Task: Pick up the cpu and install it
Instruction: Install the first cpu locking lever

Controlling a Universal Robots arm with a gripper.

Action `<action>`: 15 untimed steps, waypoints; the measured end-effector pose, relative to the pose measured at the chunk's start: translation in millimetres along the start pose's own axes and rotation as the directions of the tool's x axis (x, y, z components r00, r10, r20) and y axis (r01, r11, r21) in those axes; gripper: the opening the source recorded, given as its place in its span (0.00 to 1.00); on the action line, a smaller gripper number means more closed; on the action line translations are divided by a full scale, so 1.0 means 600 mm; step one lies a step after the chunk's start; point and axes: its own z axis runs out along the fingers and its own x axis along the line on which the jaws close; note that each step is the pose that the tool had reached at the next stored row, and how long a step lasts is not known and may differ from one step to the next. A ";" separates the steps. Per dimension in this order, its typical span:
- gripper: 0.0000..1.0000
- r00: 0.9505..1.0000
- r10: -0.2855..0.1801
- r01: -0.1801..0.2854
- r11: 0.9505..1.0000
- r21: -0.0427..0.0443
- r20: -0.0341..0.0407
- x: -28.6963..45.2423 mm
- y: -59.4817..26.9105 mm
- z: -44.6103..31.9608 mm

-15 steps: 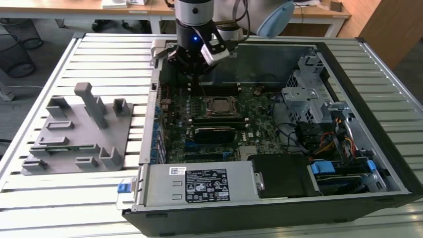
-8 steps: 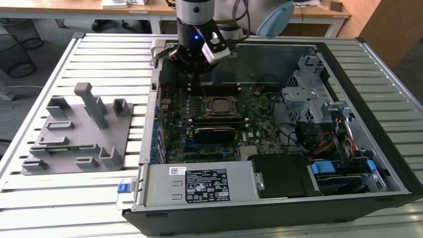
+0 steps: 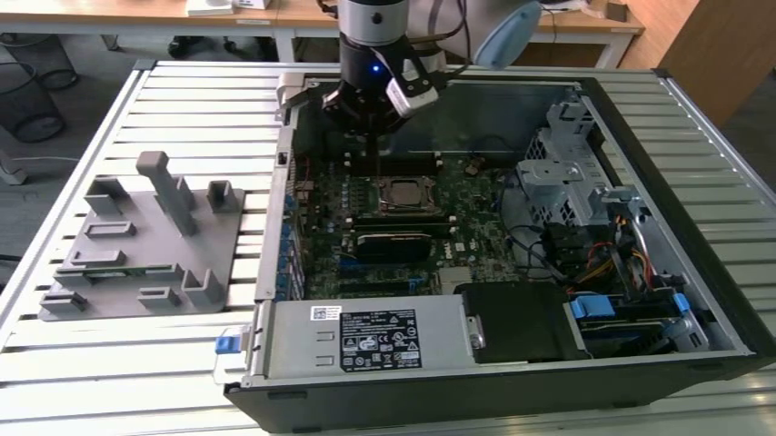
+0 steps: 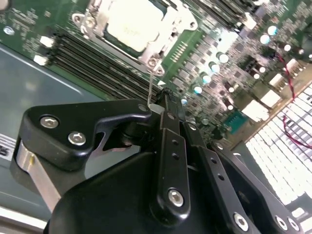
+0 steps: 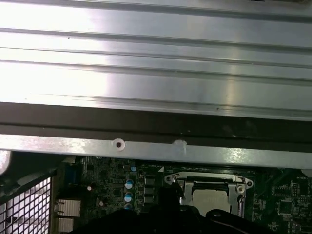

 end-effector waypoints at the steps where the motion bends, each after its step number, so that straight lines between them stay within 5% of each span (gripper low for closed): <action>1: 0.11 1.000 -0.001 0.001 1.000 0.000 0.000 -0.004 0.000 0.000; 7: 0.11 1.000 -0.007 0.007 1.000 -0.001 0.000 -0.022 -0.001 0.001; 11: 0.11 1.000 -0.007 0.007 1.000 -0.004 0.000 -0.022 -0.001 0.002; 14: 0.11 1.000 -0.006 0.007 0.999 -0.054 0.002 -0.022 -0.005 0.003; 15: 0.11 1.000 -0.007 0.007 0.998 -0.059 0.003 -0.022 -0.006 0.003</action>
